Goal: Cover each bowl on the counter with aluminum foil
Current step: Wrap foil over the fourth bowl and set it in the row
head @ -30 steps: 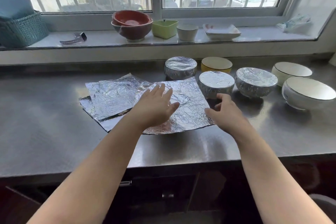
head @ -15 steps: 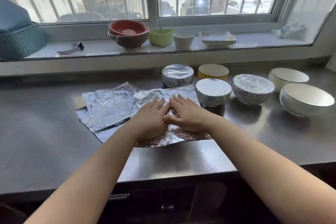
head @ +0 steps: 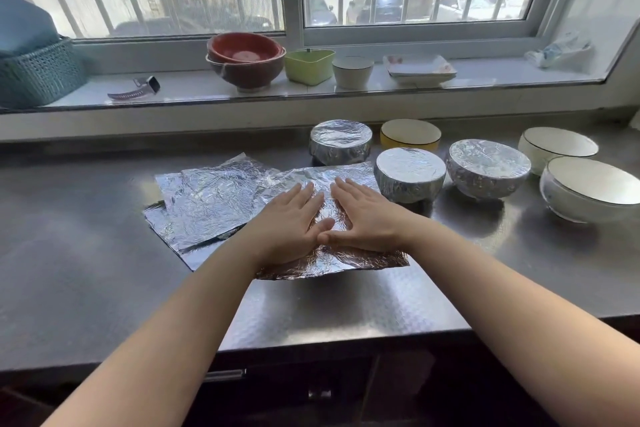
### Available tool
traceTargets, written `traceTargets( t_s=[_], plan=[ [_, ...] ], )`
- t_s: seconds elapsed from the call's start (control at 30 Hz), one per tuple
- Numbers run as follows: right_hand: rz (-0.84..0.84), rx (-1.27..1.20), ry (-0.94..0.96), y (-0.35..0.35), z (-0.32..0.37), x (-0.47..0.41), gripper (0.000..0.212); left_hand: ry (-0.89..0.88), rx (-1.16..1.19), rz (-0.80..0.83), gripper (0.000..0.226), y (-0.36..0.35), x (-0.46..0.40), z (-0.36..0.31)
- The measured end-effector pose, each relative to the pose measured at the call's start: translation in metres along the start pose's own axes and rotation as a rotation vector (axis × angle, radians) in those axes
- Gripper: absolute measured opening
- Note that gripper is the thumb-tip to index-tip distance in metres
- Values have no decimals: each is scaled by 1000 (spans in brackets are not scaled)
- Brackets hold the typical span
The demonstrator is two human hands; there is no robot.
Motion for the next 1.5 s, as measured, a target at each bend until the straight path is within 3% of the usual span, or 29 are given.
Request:
traceTargets(
  t_s=[0.3,0.73,1.5],
  plan=[
    [18,-18,-5,-3,-2,4,127,-28,-32,-9,89,-5,3,2],
    [30,-74,-7,2,0,10,119,-13,10,-45,123,-6,7,2],
    [68,-170,-22,2,-7,15,131,-40,215,37,139,3,8,10]
  ],
)
Point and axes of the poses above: each hand's wrist, its own x-axis away from the middle knuckle, its own y-axis out of the back of the hand, z = x × y, the point moved 1 cm from there along -x, towards the middle knuckle, and after that the axes turned 4 degrees about -z, right-handed, at the moved point
